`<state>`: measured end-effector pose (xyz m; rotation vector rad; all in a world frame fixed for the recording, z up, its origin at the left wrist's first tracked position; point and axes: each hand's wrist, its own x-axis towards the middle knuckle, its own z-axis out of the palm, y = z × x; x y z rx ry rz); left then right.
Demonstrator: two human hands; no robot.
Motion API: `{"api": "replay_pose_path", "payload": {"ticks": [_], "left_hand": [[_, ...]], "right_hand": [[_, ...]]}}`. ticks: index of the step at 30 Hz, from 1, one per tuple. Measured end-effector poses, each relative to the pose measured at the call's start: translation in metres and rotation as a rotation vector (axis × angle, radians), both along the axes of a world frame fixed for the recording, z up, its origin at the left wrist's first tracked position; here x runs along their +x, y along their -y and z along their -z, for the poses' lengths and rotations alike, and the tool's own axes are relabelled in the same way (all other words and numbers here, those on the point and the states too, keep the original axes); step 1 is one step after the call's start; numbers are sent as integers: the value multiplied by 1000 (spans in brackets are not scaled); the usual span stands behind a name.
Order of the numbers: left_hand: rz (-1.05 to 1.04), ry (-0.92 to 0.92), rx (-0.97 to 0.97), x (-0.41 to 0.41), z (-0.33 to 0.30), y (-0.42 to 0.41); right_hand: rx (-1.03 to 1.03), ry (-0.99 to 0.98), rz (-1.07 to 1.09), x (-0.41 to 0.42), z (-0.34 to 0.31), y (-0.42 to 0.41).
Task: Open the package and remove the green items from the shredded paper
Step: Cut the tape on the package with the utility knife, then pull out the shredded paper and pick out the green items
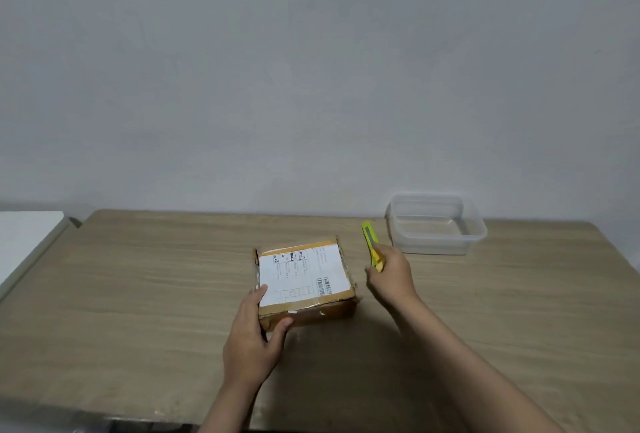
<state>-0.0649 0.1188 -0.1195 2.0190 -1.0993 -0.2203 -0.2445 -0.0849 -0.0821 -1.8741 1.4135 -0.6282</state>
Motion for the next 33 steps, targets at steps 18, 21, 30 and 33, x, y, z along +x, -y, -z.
{"api": "replay_pose_path", "payload": {"ticks": [18,21,30,33], "left_hand": [[-18,22,30,2,5,4],[-21,13,39,2,4,4],[-68,-62,72,4,0,5],[-79,-79,76,2,-3,4]], "right_hand": [[-162,-162,-88,-12,20,2],[-139,-150,-42,-6,20,8],[-170,148,-143,-9,-13,-50],[-101,31,-338,-13,-12,-72]]}}
